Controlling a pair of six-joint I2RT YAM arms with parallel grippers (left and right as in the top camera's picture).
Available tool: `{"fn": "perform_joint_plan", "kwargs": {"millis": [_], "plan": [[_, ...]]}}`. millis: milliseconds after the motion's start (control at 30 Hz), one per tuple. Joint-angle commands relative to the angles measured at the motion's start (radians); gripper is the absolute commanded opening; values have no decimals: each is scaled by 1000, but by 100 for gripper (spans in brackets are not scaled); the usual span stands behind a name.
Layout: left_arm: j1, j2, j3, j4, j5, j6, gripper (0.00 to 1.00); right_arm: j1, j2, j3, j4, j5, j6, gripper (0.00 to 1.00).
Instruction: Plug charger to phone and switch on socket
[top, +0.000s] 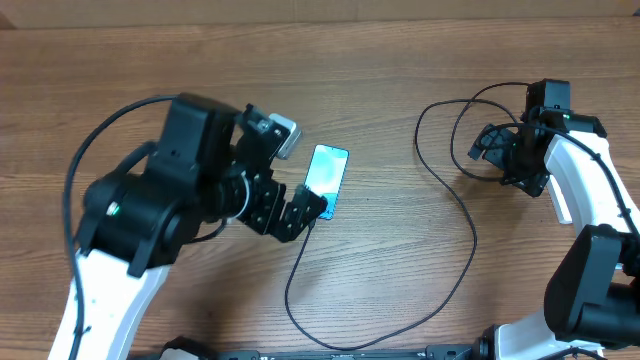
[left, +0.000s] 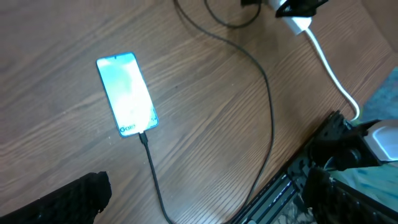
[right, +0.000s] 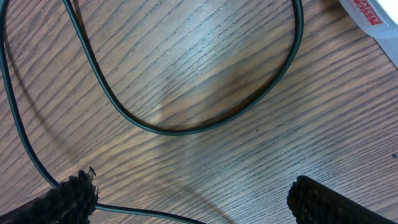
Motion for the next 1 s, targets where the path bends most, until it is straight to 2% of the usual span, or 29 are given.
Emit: {"fn": "perform_joint_plan", "kwargs": {"millis": [0, 967], "plan": [[-3, -37, -4, 3, -2, -6, 99, 5, -21, -2, 6, -6, 6, 100], [-3, -55, -4, -43, 1, -6, 100, 5, -21, -2, 6, -6, 6, 100]]}}
